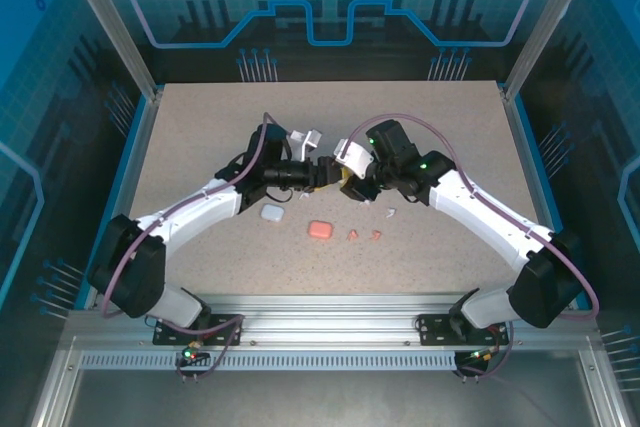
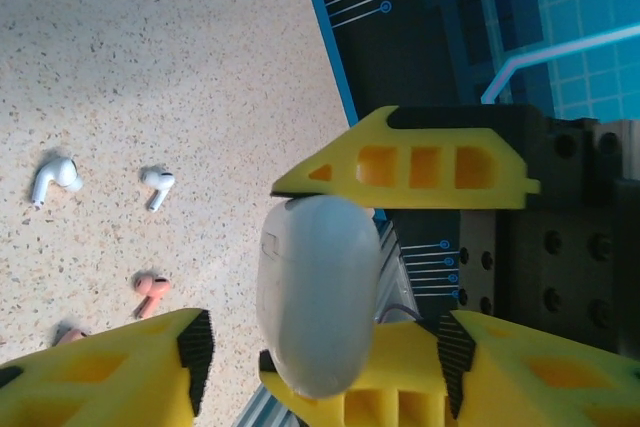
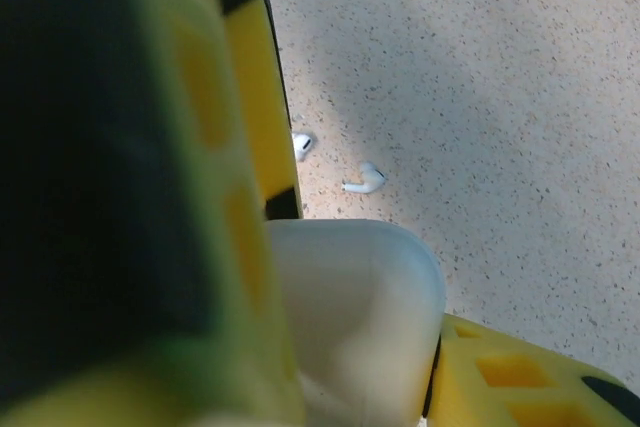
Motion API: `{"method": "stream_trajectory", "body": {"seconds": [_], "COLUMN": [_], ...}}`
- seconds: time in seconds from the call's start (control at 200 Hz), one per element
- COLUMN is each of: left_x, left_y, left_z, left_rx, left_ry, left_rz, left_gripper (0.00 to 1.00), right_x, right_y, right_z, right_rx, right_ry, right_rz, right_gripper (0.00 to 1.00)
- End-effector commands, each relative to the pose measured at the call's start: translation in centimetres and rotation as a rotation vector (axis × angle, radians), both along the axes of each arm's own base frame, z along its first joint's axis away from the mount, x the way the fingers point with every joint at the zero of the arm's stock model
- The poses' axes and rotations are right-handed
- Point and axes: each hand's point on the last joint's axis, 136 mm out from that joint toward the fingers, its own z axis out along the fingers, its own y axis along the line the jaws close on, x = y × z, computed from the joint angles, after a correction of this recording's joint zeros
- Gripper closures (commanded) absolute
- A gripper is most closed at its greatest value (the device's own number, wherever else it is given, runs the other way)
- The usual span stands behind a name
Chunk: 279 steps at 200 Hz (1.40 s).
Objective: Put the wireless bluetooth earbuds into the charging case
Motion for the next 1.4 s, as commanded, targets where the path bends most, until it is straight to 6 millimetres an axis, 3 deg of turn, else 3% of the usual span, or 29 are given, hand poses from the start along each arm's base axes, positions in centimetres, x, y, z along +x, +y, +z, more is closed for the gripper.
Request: {"method": "stream_trajectory", "body": {"seconds": [0.0, 0.56, 0.72, 0.855, 0.96, 1.101, 1.391], "left_x": [0.4, 0.0, -0.1, 0.2, 0.6, 1.6, 1.8], "left_y": [-0.8, -1.4, -1.2, -0.8, -0.1, 1.2, 3.7], "left_z": [1.1, 1.5, 1.9, 2.2, 2.5, 3.5, 7.6], "left_rx": [-0.030, -0.047, -0.045, -0.027, -0.001, 0.027, -0.042], "left_ry": [-0.017, -0.030, -0.053, -0.098, -0.155, -0.250, -0.616], "left_rz": [-0.014, -0.049, -0.045, -0.018, 0.027, 0.124, 0.262], "left_gripper": [0.39, 0.80, 0.84, 0.85, 0.89, 1.00, 1.00], "right_x": [-0.6, 0.0, -0.1, -0.5, -1.1, -1.8, -3.4], "right_y": [1.0, 0.7, 0.5, 0.2, 0.2, -0.4, -2.6], "right_z": [0.9, -0.3, 0.1, 1.1, 2.4, 4.3, 7.7], "right_rx": [0.052, -0.003, 0.016, 0.044, 0.098, 0.183, 0.411], "right_ry": [-0.002, 0.037, 0.052, 0.049, 0.042, 0.008, -0.081], "right_rz": [0.042, 0.019, 0.012, -0.003, -0.012, -0.051, -0.123], "right_gripper": [0.56, 0.55, 0.40, 0.22, 0.01, 0.00, 0.00]}}
